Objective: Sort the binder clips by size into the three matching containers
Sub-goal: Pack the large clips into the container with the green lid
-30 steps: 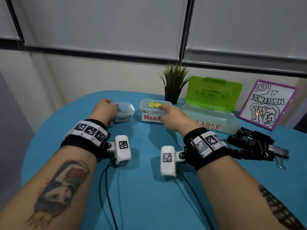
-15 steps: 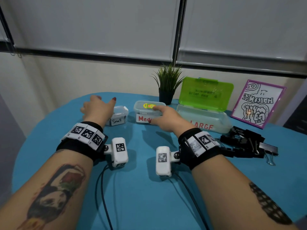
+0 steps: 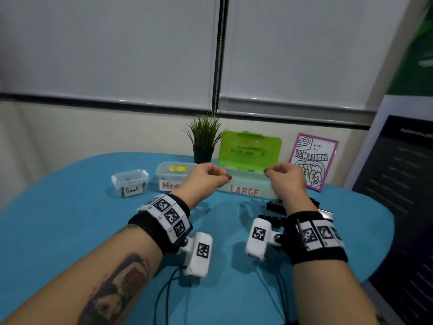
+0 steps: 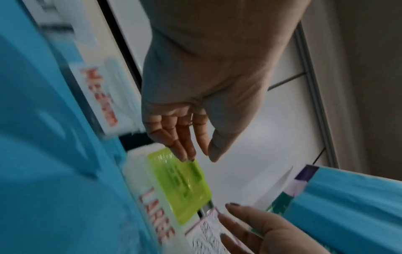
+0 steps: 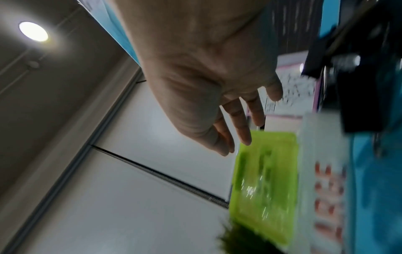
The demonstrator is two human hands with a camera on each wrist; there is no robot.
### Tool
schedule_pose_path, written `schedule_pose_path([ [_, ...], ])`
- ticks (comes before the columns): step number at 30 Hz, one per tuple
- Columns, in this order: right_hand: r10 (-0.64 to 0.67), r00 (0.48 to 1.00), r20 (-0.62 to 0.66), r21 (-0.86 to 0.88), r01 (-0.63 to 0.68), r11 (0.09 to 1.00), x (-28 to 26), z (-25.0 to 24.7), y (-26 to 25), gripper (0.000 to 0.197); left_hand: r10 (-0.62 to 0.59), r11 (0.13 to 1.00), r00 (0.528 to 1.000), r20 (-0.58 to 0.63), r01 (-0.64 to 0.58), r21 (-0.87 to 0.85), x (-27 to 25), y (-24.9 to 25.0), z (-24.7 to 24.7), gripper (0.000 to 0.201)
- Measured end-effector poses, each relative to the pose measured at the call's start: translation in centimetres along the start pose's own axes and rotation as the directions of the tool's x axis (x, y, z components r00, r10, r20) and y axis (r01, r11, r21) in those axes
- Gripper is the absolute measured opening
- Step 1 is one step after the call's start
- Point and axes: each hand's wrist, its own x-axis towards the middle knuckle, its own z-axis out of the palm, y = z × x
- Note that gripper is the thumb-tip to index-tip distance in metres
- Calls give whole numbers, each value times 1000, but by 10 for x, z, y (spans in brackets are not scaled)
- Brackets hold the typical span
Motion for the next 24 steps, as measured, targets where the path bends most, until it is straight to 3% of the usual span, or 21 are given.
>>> schedule_pose_path([
  [4,131,991,-37,-291,-136,947,11,-29,39,23,-57,995,986,158,44,88,6,8,45,16],
  [7,120,989,86,-428,-72,901,7,-32,51,41,-107,989,940,325,66,133,8,10,72,27],
  [9,135,977,164,-538,-26,843,6,-30,52,43,-131,958,876,464,-8,286,8,7,85,42],
  [11,171,961,218,-596,-9,803,7,-27,51,32,-155,873,833,531,-136,468,9,5,92,49],
  [14,184,947,263,-590,7,808,9,-23,49,16,-154,817,839,522,-188,544,11,4,96,46],
  [20,131,943,306,-653,108,749,6,-21,51,17,-182,813,854,487,-149,564,16,-7,100,34],
  [24,120,940,319,-647,124,752,2,-21,53,21,-216,790,835,506,-155,593,21,-2,89,32],
])
